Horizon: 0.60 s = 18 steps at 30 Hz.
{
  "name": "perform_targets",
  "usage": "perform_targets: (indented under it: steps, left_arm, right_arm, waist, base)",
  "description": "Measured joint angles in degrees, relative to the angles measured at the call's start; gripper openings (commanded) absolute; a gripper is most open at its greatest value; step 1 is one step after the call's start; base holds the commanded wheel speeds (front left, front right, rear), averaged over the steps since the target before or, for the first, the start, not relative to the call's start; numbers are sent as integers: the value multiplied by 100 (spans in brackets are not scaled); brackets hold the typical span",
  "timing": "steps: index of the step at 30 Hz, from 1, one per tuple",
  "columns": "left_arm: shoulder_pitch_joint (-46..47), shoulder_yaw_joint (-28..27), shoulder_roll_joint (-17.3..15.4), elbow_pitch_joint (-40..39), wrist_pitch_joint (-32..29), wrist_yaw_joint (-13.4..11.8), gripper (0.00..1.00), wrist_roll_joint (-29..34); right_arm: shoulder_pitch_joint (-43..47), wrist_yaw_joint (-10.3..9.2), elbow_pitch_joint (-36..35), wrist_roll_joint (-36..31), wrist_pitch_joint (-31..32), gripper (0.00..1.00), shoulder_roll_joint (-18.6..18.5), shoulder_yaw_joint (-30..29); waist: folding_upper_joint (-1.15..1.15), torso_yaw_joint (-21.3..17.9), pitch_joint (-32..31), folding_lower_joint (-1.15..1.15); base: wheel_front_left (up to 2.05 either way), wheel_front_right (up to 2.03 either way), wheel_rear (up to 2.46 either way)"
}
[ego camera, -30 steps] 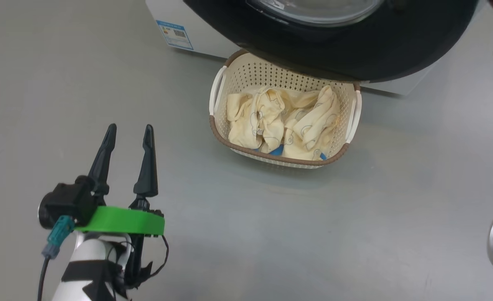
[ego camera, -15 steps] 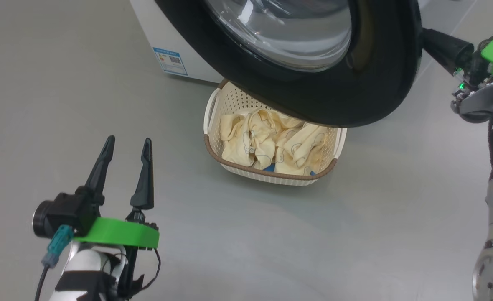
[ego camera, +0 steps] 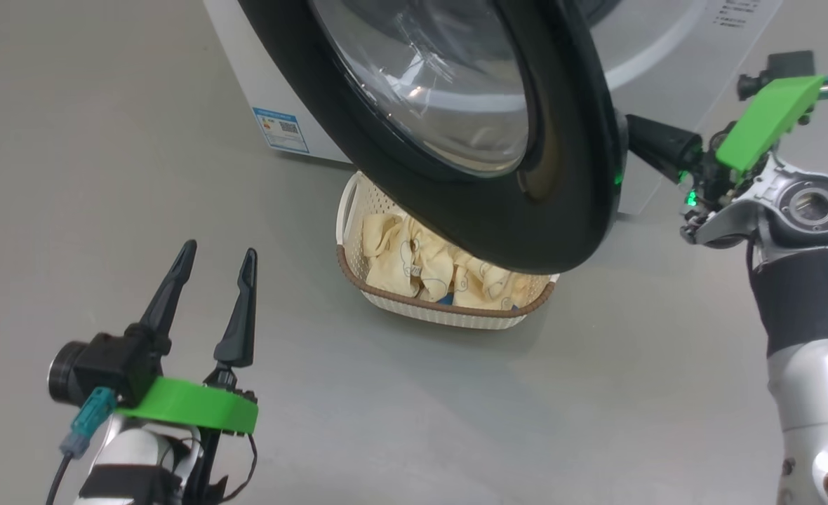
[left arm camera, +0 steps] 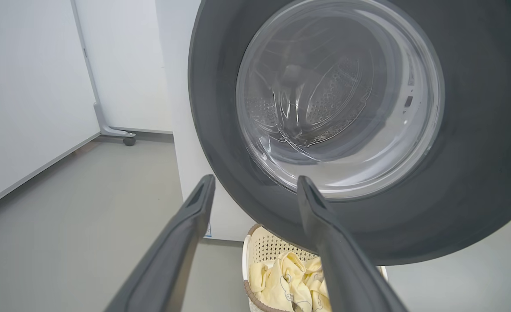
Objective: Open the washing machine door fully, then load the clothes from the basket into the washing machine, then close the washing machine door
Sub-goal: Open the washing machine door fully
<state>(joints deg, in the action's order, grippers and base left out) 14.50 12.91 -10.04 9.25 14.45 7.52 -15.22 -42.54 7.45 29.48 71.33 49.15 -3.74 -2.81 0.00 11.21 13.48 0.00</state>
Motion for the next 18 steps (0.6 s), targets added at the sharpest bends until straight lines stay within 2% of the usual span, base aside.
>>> perform_targets:
  steps: [11, 18]
  left_arm:
    - [-78, -5, 5, 7, 0, 0, 100, -51]
    - [-79, -5, 22, 9, 0, 0, 100, -51]
  right_arm:
    - [244, 0, -86, 614, -396, 0, -3, 977]
    - [437, 0, -85, 1124, -694, 0, -9, 1895]
  waist:
    - [0, 22, -62, 0]
    - [0, 40, -74, 0]
  base:
    - [0, 0, 0]
    - [0, 0, 0]
